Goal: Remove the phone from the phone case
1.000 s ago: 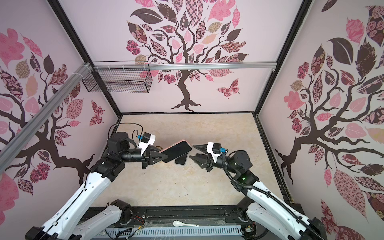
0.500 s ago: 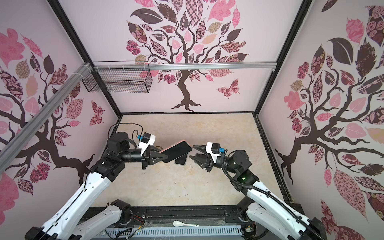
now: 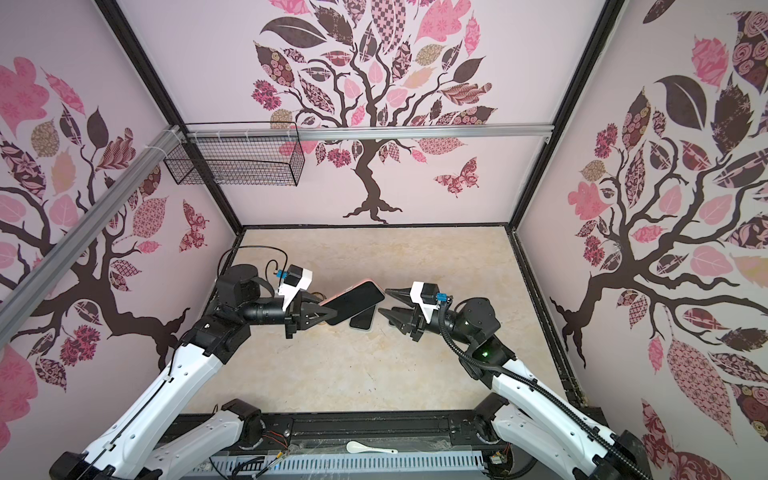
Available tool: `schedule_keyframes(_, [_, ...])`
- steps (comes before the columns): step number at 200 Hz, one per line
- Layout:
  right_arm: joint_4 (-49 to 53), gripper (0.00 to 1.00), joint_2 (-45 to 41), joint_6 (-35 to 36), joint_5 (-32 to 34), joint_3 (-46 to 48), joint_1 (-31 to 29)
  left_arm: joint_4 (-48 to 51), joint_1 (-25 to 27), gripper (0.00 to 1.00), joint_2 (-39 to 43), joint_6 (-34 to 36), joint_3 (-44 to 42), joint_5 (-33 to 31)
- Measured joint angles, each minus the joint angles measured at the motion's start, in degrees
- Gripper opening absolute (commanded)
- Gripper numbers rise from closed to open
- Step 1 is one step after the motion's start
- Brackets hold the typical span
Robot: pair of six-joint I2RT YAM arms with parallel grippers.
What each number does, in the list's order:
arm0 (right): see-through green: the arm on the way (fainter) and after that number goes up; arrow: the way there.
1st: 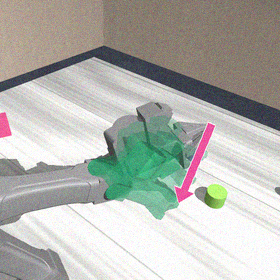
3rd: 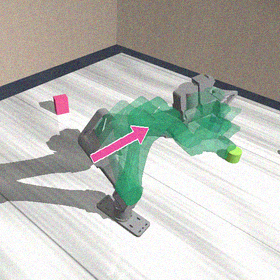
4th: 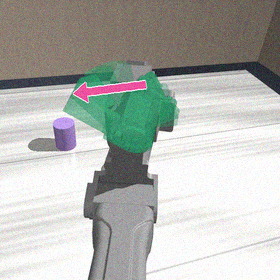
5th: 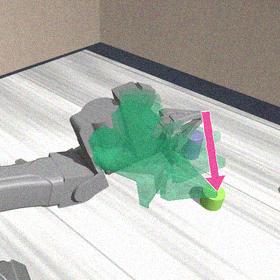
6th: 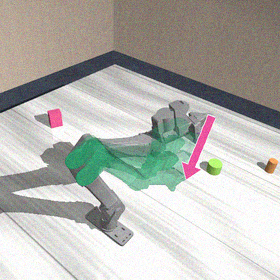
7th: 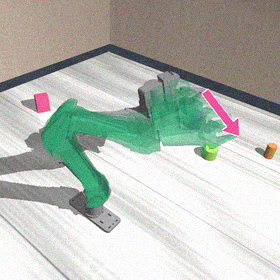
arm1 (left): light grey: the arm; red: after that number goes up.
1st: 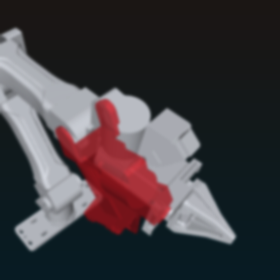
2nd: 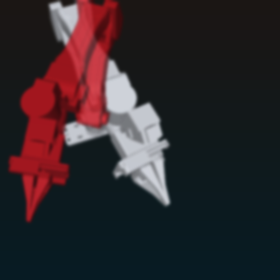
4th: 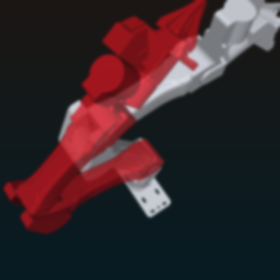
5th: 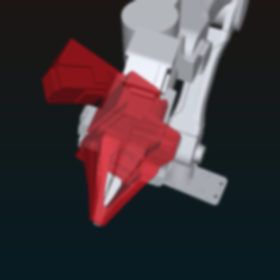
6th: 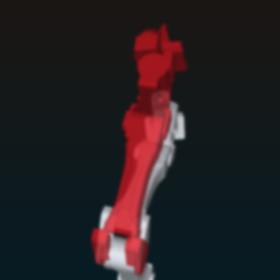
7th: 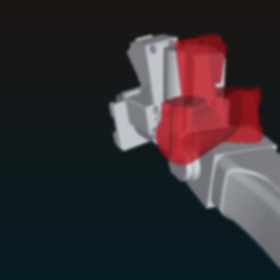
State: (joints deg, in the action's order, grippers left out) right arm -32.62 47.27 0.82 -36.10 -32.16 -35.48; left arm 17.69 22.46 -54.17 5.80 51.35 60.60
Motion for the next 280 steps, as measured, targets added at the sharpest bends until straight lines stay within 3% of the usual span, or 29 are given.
schedule_keyframes(63, [0.7,0.49,2.7,-1.5,-3.8,0.0,-1.0,-1.5,2.8,0.00,-1.1,0.1,0.0,1.1])
schedule_keyframes(130, [0.3,0.52,-4.8,-0.4,3.7,3.1,-1.2,-7.0,0.4,0.00,3.7,-3.6,-2.6,-4.9])
schedule_keyframes(280, [-3.8,0.51,-2.8,-1.4,2.7,3.2,-1.2,-8.3,0.4,0.00,1.7,-4.4,-2.8,-2.5])
